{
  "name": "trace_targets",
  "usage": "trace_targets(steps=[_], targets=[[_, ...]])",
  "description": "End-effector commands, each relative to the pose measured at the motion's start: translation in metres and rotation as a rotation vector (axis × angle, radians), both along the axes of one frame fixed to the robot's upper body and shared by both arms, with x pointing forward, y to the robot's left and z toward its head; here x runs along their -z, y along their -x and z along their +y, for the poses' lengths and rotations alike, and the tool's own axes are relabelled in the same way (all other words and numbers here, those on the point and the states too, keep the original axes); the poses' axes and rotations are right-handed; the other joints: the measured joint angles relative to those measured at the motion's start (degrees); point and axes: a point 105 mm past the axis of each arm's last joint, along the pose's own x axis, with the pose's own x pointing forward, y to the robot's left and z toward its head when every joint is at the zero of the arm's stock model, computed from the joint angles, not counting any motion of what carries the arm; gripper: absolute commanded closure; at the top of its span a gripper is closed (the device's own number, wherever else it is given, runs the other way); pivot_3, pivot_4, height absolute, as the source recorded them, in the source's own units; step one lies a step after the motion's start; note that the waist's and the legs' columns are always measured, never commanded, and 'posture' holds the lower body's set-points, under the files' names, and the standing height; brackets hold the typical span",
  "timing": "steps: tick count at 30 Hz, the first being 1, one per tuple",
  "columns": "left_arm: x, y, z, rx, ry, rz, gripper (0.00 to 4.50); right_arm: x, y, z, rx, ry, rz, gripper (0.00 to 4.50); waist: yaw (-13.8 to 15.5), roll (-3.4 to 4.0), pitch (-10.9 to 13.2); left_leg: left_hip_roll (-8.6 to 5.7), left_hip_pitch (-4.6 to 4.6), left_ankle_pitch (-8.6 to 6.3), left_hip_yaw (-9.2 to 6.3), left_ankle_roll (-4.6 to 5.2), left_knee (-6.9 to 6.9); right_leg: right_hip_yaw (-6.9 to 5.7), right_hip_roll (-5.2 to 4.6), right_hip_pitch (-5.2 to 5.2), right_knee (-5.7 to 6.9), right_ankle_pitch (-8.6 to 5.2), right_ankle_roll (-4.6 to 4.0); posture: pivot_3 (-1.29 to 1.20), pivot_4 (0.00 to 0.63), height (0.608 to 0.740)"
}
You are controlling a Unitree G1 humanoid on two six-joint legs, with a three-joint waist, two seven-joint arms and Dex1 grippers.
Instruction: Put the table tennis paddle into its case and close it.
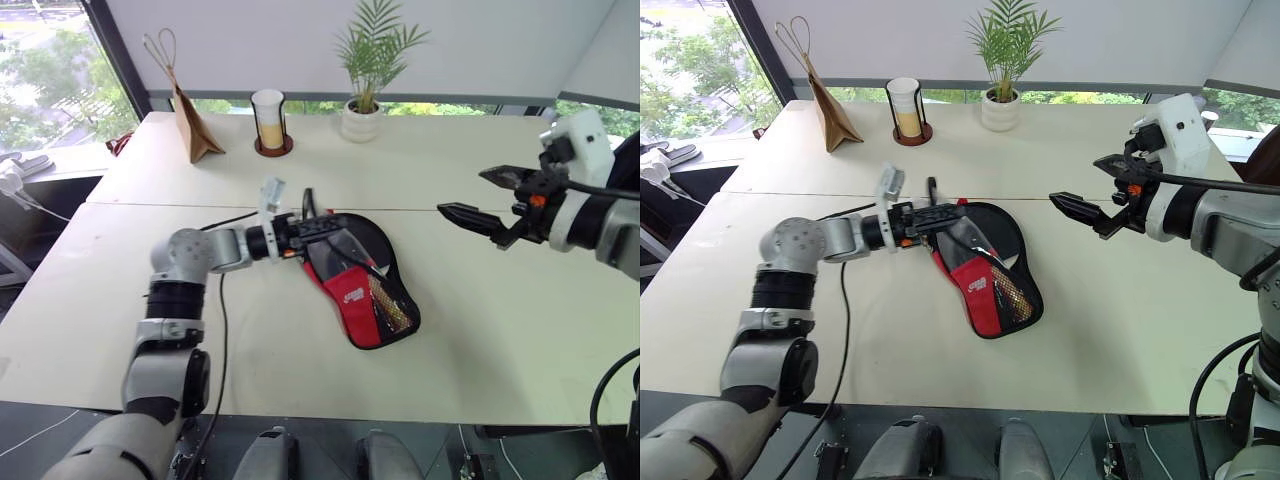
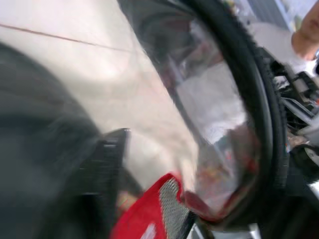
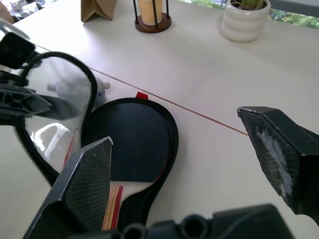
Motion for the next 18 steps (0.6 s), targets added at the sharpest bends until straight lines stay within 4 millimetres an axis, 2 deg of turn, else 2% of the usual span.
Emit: trace_targets(steps=[1, 5, 8, 11, 14, 18], targets=[[-0.020, -0.009, -0.011, -0.023, 0.037, -0.070, 1.01, -0.012, 0.004, -0.001, 0.007, 0.000, -0.060, 0.00, 0.0, 0.00, 0.0, 0.00, 0.00, 0.00, 0.00, 0.00, -0.02, 0.00, 0.00, -0.02, 0.00, 0.00, 0.00, 0.00, 0.150, 0.740], [-0.038, -0.016, -0.024, -0.031, 0.107, -0.110, 1.01, -0.014, 0.003, -0.003, 0.016, -0.002, -0.067, 0.00, -0.1, 0.00, 0.0, 0.01, 0.00, 0.01, 0.01, -0.01, -0.04, 0.00, 0.01, -0.04, 0.00, 0.00, 0.00, 0.00, 0.150, 0.740], [-0.052, -0.020, -0.020, -0.054, 0.164, -0.140, 1.01, -0.015, 0.001, -0.005, 0.025, -0.002, -0.073, 0.00, -0.1, 0.00, 0.0, 0.00, 0.00, 0.01, 0.01, -0.01, -0.04, 0.01, 0.01, -0.04, 0.00, 0.00, 0.00, 0.00, 0.150, 0.740], [-0.060, -0.022, -0.008, -0.086, 0.165, -0.197, 1.01, -0.016, 0.000, -0.004, 0.022, -0.005, -0.077, 0.00, -0.2, 0.00, 0.0, 0.01, 0.00, 0.01, 0.01, -0.01, -0.05, 0.01, 0.01, -0.06, 0.01, 0.00, 0.00, 0.00, 0.150, 0.740], [-0.069, -0.020, 0.011, -0.127, 0.111, -0.335, 1.01, -0.014, -0.002, 0.003, -0.005, -0.001, -0.084, 0.00, -0.3, 0.00, 0.0, 0.01, 0.00, 0.01, 0.01, -0.02, -0.06, 0.03, 0.01, -0.08, 0.01, 0.00, 0.00, 0.00, 0.150, 0.740], [-0.069, -0.014, 0.044, -0.186, -0.099, -0.606, 1.01, -0.003, -0.007, 0.019, -0.062, 0.007, -0.085, 0.00, -0.4, 0.01, 0.0, 0.01, 0.00, 0.04, 0.01, -0.07, -0.09, 0.04, 0.02, -0.10, 0.01, 0.00, 0.00, 0.00, 0.150, 0.740]])
